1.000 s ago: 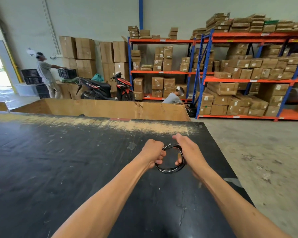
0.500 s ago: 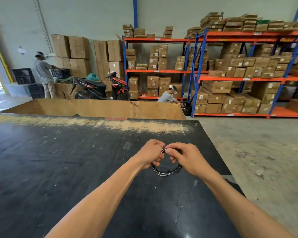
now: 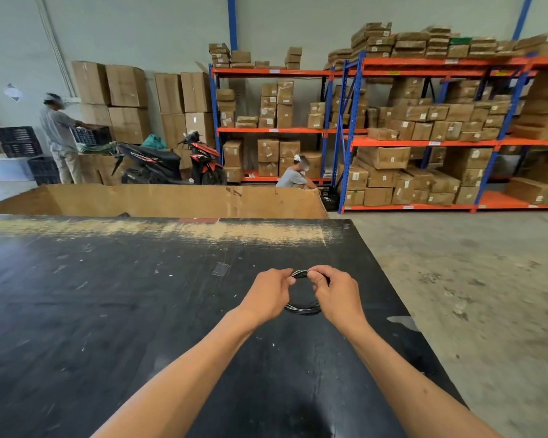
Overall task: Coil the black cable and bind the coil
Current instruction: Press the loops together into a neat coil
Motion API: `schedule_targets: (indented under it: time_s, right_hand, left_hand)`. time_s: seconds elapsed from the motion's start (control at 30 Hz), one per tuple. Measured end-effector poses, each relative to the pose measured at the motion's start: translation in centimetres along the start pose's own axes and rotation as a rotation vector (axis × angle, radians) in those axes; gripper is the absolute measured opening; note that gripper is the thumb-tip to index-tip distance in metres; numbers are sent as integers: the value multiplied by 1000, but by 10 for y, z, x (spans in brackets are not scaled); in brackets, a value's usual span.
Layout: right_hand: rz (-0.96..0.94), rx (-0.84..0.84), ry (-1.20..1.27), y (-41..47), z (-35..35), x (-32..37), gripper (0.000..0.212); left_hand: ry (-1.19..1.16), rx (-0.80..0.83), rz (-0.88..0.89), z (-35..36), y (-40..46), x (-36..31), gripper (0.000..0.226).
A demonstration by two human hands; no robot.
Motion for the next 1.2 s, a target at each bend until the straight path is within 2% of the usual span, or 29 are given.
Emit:
schedule_targets:
  time_s: [0.1,0.13,0.17,0.27,0.37,0.43,0.6,0.7,0.87,1.07,1.2]
  right_hand:
    - [22,26,41,-3,-1,-8,15]
    - [13,28,49,-3,-2,-9,15]
    - [-1,29,47,-3,-4,-8,15]
    - [-44,36,22,-4,-4,-5,14]
    - [-35,59,44,-9,-2,-9,14]
    - [-30,45,74,-12,-4,-14,14]
    - [13,-35,187,-15,-11,-15,22]
    - [58,-55,208,-14,-12,-20,23]
    - [133,-70,269,-10,-12,-35,25]
    - [242,93,288,0,-6,-55,28]
    - [310,225,202,-1,-5,-75,27]
  left_hand:
    - [-756,135,-420,10,-1,20,13]
    - [-893,206,-509,12,-2,22,11]
    - [-927,270,-552,13,-1,23,11]
    - [-739,379,-539,10,-2,21,18]
    - [-604,415,-538,13,-1,18,21]
    - [-655,404,-576,17,0,19,17]
    - [-1009,346,-635,38,1,14,17]
    - [-1033,260,-620,46,5,9,18]
    - [-946,158,-557,52,13,4,20]
    - [-750,51,-567,64,20,19,21]
    - [-696,33,-602,88,18,28,21]
Point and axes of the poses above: each hand's wrist, its own y-axis towards the middle knuckle, its own z-axis out of the palm, x = y × z, the point moved 7 cm from there along y, towards the middle knuckle, and after that the axes turned 8 degrees about -y, right-handed, at the moved point
